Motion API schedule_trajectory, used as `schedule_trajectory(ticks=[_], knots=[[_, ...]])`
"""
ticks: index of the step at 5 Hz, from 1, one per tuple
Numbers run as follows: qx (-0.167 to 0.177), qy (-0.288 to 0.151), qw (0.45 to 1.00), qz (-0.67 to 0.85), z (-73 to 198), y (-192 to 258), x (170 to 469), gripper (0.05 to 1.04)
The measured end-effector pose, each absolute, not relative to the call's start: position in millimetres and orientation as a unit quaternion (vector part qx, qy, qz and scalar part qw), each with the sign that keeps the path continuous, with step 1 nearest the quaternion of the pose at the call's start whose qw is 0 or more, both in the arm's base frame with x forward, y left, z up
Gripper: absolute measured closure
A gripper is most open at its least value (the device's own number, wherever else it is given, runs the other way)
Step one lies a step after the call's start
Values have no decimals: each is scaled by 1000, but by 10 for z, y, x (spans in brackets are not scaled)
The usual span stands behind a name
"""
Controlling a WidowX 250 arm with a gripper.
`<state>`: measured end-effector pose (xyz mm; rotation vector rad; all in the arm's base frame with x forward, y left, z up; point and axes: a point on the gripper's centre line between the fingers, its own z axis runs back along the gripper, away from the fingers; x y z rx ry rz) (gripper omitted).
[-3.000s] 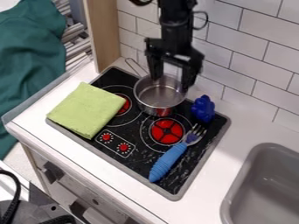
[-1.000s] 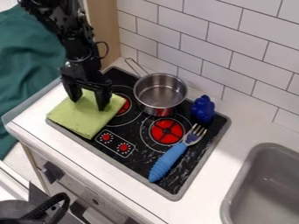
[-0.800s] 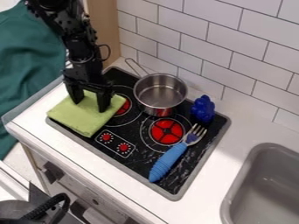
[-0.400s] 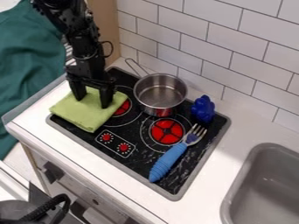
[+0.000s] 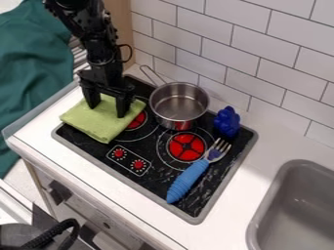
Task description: Moved the green cloth from the left burner to the right burner
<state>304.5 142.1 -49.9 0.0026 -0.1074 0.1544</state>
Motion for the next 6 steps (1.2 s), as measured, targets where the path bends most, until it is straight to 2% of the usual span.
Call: schedule_trajectory(ticks=[3, 6], knots=[[-1, -42, 996, 75, -465, 766, 2974, 85], [19, -15, 998, 64, -441, 318, 2817, 85]])
